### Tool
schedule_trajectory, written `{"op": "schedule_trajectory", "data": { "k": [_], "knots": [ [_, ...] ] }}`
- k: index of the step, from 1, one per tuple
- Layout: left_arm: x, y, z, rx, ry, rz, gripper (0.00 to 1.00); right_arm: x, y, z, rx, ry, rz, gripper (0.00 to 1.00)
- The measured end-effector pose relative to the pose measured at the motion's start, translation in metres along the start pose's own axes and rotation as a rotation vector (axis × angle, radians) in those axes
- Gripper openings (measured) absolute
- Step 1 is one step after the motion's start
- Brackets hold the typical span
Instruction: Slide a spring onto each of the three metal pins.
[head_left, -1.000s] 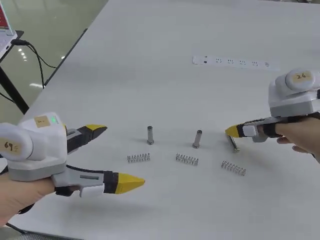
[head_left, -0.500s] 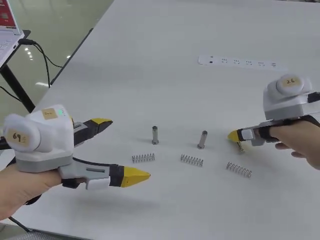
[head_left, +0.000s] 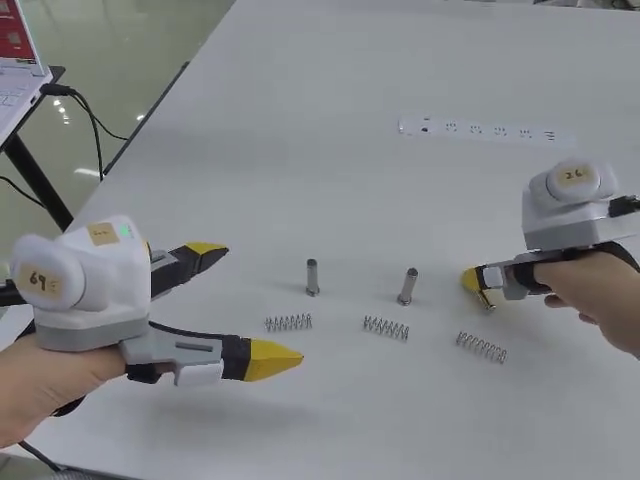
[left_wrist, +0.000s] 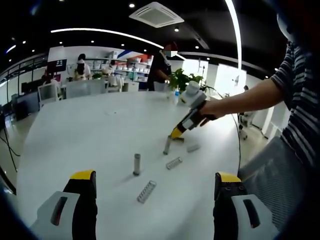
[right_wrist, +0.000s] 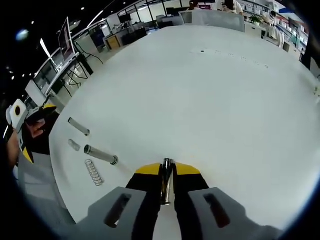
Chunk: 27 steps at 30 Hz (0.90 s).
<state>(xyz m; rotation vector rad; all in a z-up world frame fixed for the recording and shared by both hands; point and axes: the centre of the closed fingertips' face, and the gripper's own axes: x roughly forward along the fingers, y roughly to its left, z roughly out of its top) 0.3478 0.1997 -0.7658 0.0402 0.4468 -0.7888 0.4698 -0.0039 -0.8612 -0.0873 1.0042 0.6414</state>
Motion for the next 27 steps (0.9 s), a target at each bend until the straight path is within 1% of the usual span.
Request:
{"op": "schedule_trajectory", "data": {
  "k": [5,11,15,20,23,27],
  "knots": [
    [-0.001,0.0,0.0,0.0,0.0,0.001,0.96,-0.005,-0.001,-0.001,-0.033,-0.001,-0.011,0.05],
    [-0.001,0.0,0.002,0.0,-0.004,0.005,0.95,-0.022,-0.002,0.005,-0.04,-0.056,-0.007,0.05],
    [0.0,-0.002,0.002,-0.001,-0.004,0.0,0.95,-0.032,-0.004,0.008,-0.039,-0.094,-0.011,0.05],
    [0.0,-0.005,0.001,0.0,-0.004,-0.004,0.95,-0.039,-0.003,0.012,-0.041,-0.132,-0.008,0.05],
    [0.0,-0.006,0.002,-0.002,-0.006,-0.004,0.95,-0.043,-0.001,0.013,-0.058,-0.145,-0.016,0.05],
    [-0.002,-0.006,0.003,0.001,-0.008,-0.003,0.95,-0.048,0.002,0.013,-0.063,-0.164,-0.012,0.05]
  ]
}}
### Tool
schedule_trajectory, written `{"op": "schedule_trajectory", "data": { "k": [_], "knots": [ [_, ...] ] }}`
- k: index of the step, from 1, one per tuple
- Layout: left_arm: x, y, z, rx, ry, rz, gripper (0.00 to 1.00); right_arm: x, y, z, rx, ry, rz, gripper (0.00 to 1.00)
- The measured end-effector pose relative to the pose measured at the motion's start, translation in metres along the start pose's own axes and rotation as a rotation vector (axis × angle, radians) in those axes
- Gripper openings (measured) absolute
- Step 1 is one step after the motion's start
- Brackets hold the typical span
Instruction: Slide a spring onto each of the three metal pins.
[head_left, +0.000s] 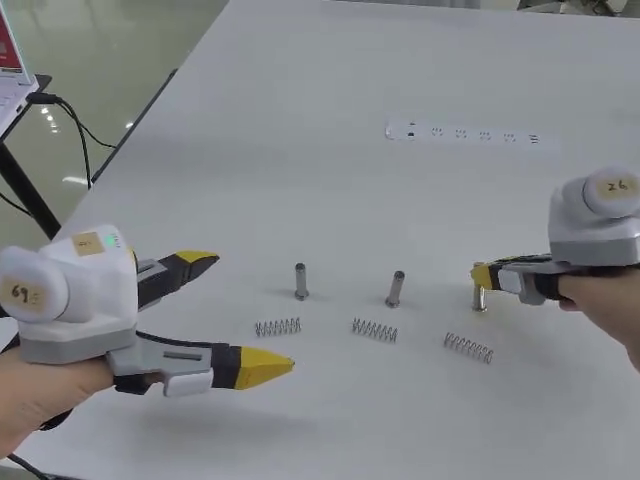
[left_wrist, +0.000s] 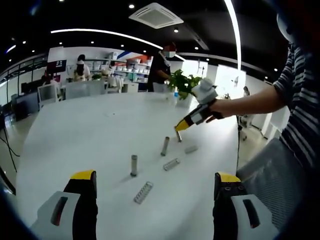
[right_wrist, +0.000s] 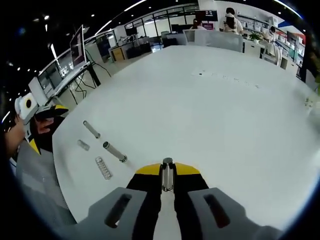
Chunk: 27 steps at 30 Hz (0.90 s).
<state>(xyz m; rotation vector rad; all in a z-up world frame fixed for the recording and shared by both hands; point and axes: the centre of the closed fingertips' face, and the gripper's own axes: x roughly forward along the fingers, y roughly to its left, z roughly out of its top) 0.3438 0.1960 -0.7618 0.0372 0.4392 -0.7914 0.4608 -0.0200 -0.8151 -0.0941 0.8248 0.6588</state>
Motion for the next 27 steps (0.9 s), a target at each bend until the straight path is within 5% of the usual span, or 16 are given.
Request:
{"op": "schedule_trajectory", "data": {
  "k": [27],
  "knots": [
    [-0.001,-0.003,0.001,0.003,0.0,-0.011,0.95,-0.019,0.01,-0.017,-0.083,-0.016,-0.009,0.05]
  ]
}}
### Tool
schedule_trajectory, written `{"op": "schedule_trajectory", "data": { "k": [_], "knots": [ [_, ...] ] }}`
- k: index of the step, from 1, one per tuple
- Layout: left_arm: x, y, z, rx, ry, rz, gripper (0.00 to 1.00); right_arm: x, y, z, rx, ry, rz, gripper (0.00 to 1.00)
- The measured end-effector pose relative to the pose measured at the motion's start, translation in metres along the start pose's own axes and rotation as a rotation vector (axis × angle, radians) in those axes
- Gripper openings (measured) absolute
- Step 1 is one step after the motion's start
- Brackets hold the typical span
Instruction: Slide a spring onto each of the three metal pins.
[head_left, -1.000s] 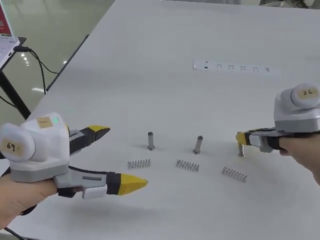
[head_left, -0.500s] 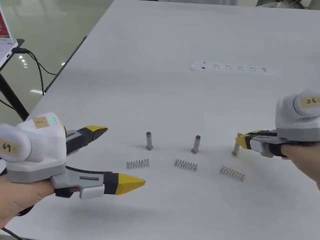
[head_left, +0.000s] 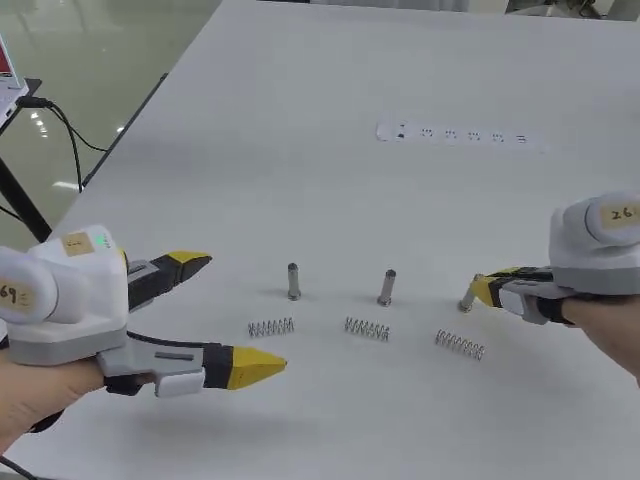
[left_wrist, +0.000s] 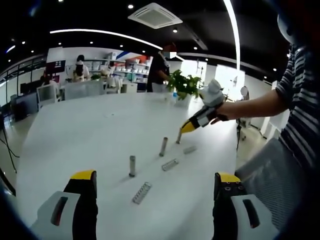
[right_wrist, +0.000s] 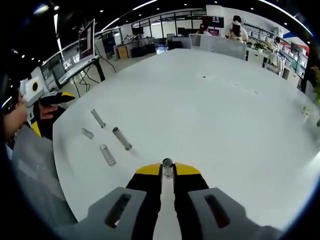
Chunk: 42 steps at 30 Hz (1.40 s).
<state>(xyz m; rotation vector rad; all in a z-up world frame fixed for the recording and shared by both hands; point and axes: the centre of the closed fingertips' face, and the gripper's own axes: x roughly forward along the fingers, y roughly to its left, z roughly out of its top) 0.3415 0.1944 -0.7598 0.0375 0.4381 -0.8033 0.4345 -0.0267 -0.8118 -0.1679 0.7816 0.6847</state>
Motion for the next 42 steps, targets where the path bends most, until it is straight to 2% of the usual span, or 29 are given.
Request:
{"op": "schedule_trajectory", "data": {
  "k": [10,18,31,42],
  "knots": [
    [0.0,0.0,0.002,0.006,-0.005,0.001,0.95,0.0,0.0,0.001,-0.021,-0.009,-0.006,0.17],
    [-0.001,0.001,-0.001,0.003,0.0,0.004,0.96,-0.001,0.0,0.001,0.006,-0.014,0.0,0.28],
    [0.0,0.0,-0.002,0.001,0.004,0.004,0.96,-0.003,0.003,0.001,-0.007,-0.015,-0.001,0.35],
    [0.0,0.0,-0.003,0.002,0.008,0.004,0.96,-0.011,0.002,0.0,-0.015,-0.019,-0.001,0.37]
  ]
}}
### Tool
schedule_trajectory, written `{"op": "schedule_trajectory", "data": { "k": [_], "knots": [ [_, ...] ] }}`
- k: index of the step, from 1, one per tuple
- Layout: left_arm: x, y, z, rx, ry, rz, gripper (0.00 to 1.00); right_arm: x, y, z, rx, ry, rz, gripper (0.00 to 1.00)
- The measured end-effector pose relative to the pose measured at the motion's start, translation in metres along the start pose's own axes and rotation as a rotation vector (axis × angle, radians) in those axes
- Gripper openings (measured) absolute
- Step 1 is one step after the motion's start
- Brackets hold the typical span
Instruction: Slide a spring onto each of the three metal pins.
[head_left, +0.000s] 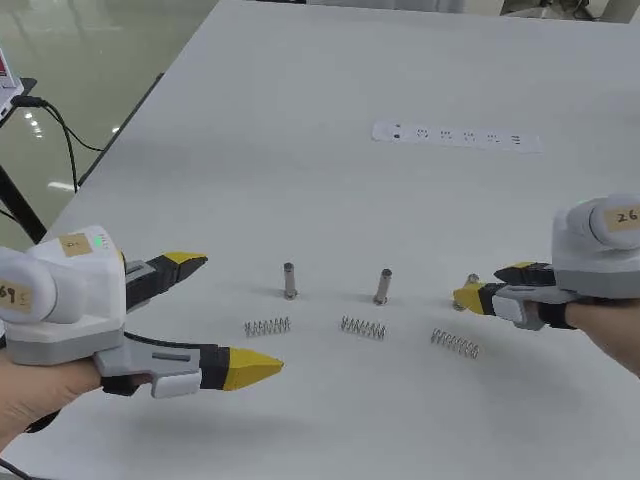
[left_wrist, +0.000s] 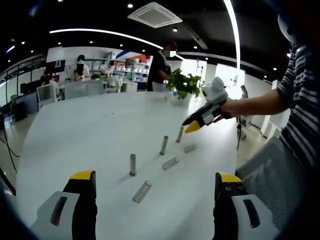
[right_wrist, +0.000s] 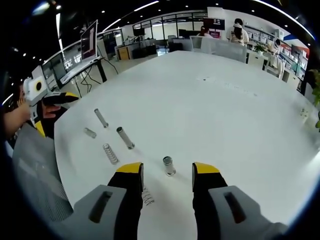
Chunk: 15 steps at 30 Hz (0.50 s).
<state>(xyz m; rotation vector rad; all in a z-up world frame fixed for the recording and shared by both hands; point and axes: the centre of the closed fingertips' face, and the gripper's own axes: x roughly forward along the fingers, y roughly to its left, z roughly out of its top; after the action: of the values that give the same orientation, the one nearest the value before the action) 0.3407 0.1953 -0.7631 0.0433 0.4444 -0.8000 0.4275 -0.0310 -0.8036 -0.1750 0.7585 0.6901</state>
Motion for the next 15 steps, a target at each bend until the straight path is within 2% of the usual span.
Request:
{"op": "schedule_trajectory", "data": {
  "k": [7,12,15],
  "knots": [
    [0.0,0.001,0.0,-0.002,0.0,0.001,0.96,-0.005,0.0,-0.006,-0.026,0.02,0.014,0.36],
    [0.0,0.001,-0.001,-0.006,-0.002,0.002,0.96,-0.007,0.002,-0.015,-0.069,0.064,0.042,0.35],
    [0.0,0.001,-0.002,-0.007,0.0,0.0,0.97,-0.007,0.011,-0.02,-0.095,0.094,0.09,0.33]
  ]
}}
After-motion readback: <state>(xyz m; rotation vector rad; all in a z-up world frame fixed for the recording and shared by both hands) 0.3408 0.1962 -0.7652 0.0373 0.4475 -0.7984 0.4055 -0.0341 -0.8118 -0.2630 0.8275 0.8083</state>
